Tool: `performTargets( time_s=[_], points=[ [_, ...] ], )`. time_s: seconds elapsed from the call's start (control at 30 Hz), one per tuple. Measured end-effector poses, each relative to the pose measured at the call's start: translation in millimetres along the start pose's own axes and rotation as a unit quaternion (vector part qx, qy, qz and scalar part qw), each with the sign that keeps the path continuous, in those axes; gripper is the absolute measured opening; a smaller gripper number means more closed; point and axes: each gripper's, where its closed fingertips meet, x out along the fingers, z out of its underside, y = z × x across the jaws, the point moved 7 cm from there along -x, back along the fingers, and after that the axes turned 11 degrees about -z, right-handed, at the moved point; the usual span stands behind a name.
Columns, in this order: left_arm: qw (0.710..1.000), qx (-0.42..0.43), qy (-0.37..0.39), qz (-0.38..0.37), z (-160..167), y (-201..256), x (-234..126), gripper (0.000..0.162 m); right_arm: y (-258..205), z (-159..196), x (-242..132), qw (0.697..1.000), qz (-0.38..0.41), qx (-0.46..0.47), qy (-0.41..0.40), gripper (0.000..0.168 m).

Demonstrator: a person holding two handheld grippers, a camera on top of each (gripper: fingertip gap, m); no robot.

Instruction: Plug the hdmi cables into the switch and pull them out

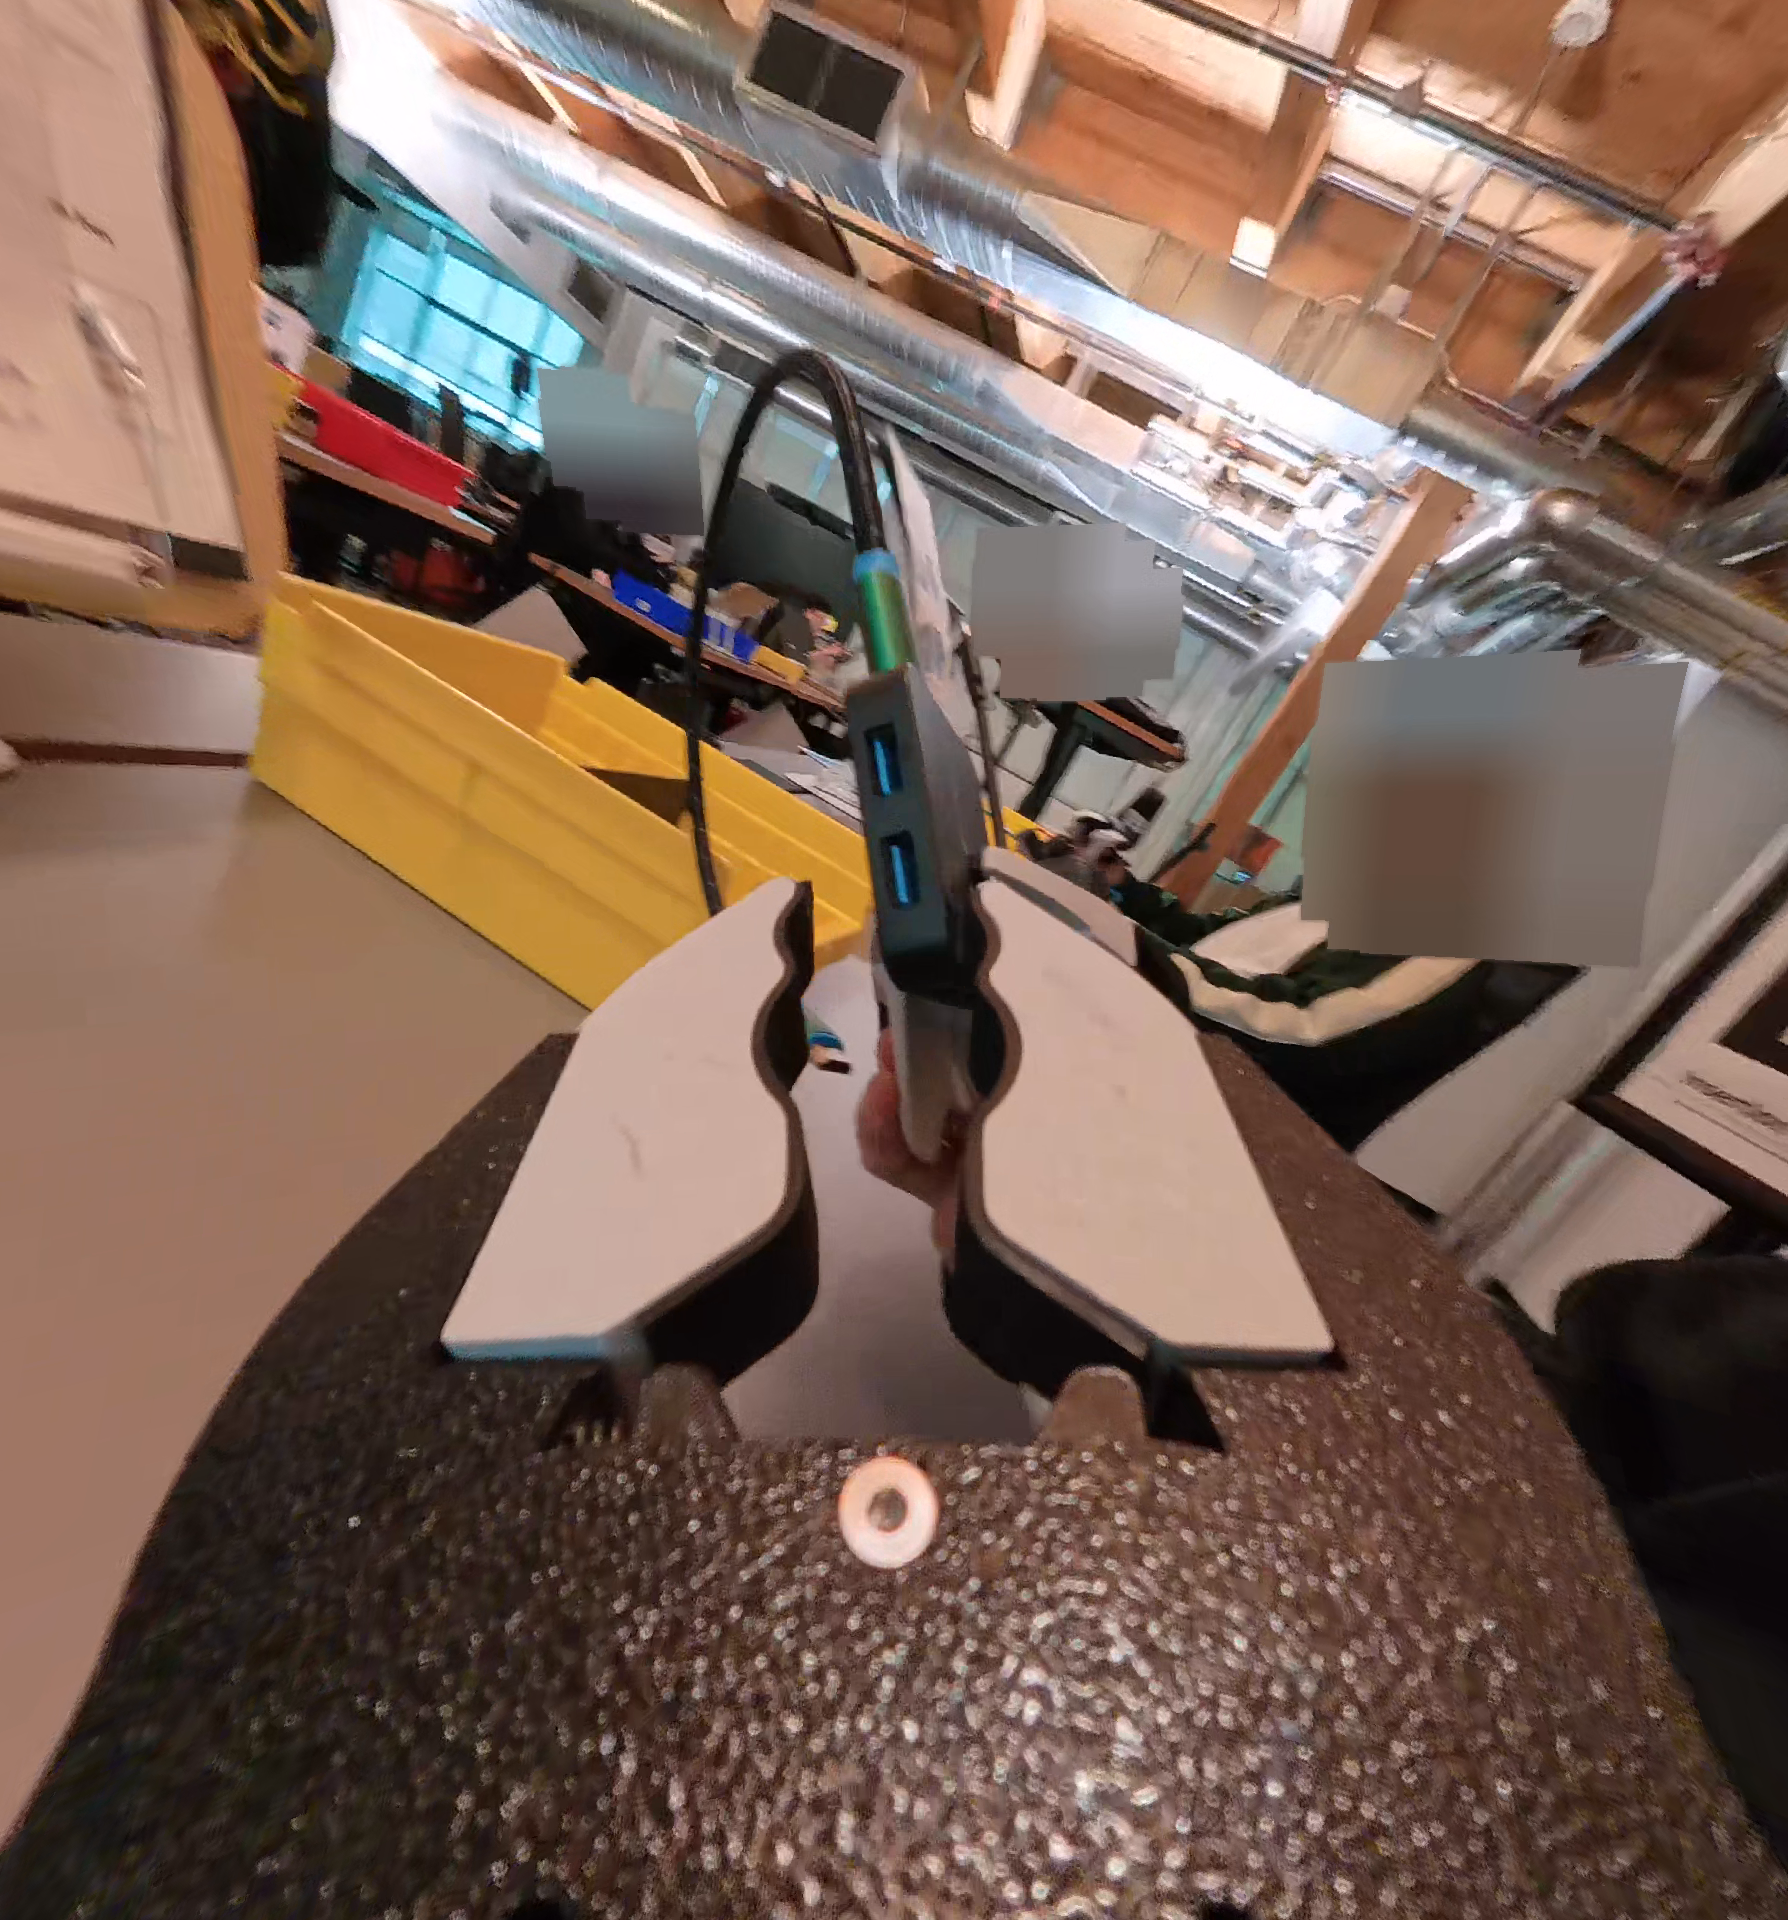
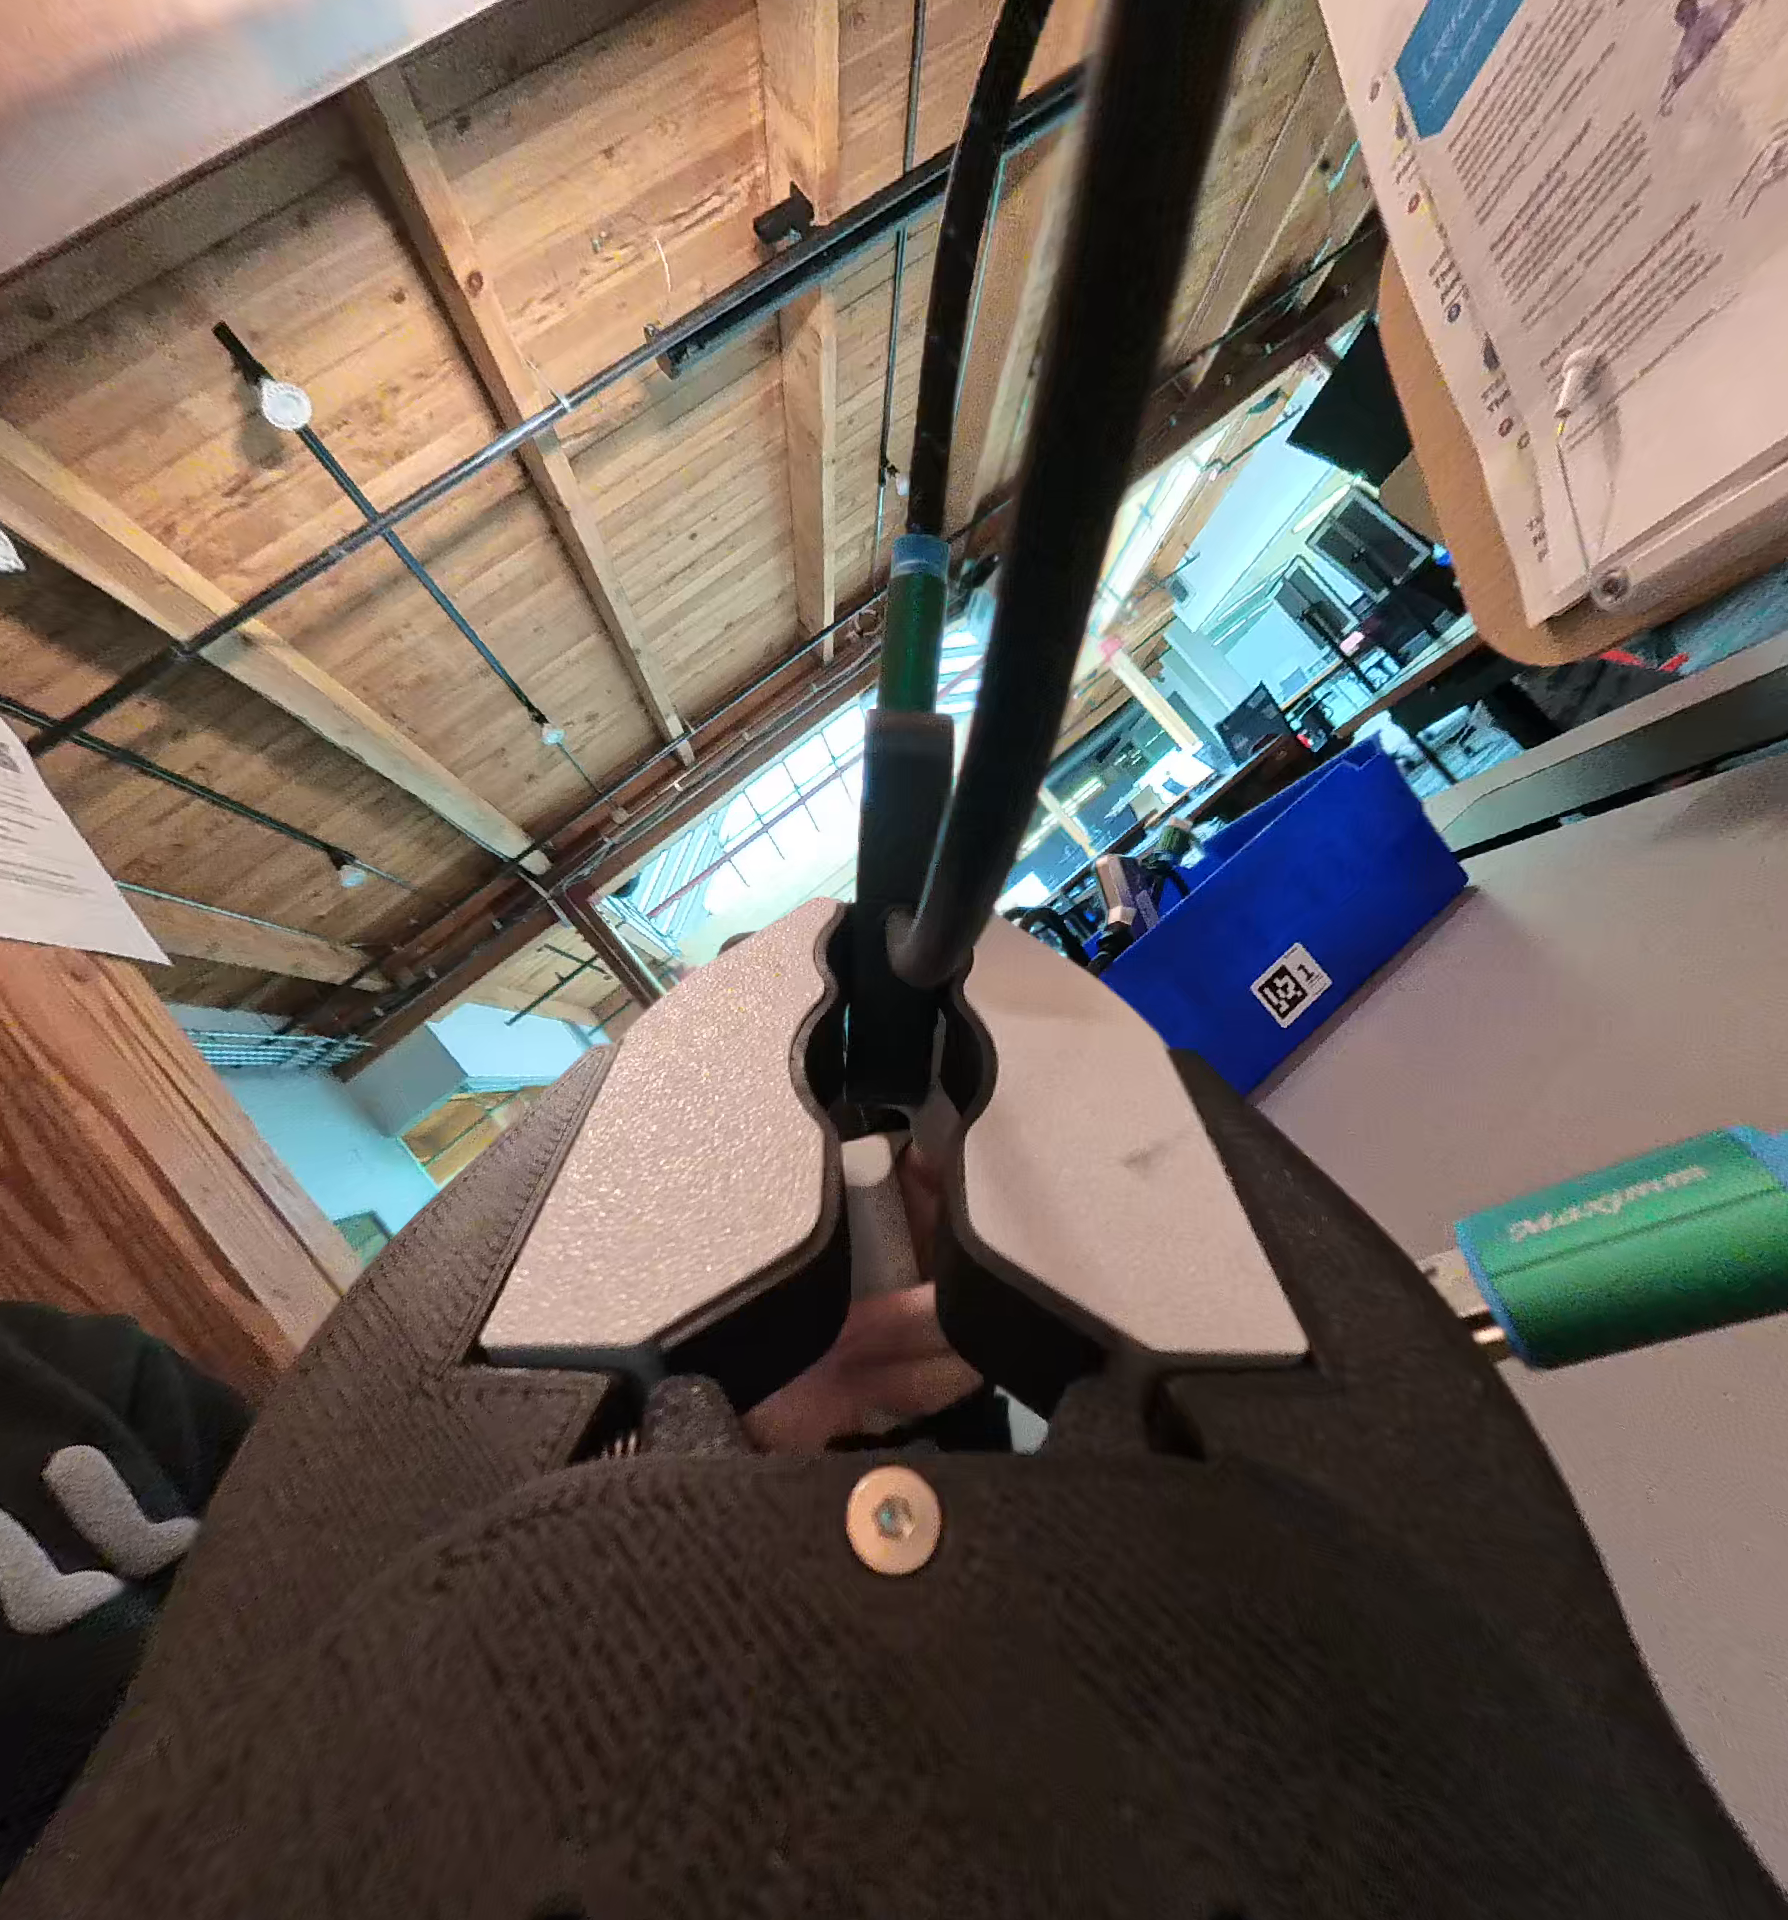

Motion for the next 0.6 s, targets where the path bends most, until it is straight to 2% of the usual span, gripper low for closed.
performTargets(
  time_s=[0.1, 0.3, 0.47, 0.5, 0.6],
  points=[
    [0.999, -0.014, -0.040, 0.026, 14.5, 3.4, 5.4, 0.024, -0.3, 0.1, -0.1, 1.000, 0.004, -0.014, -0.001, 0.014],
    [0.995, -0.076, 0.003, 0.070, 19.9, 1.1, 3.9, 0.015, 0.5, 5.4, 3.6, 0.999, -0.004, -0.022, -0.040, 0.015],
    [0.995, -0.066, 0.023, 0.077, 22.2, -4.8, -2.7, 0.014, 3.7, 9.9, 4.2, 0.995, -0.004, -0.041, -0.089, 0.016],
    [0.995, -0.068, 0.023, 0.072, 22.0, -7.1, -2.5, 0.014, 5.1, 9.9, 3.4, 0.993, 0.007, -0.056, -0.102, 0.019],
    [0.995, -0.076, 0.037, 0.045, 17.4, -18.6, -7.4, 0.014, 6.6, 11.9, 3.1, 0.985, 0.026, -0.067, -0.158, 0.056]
  ],
)
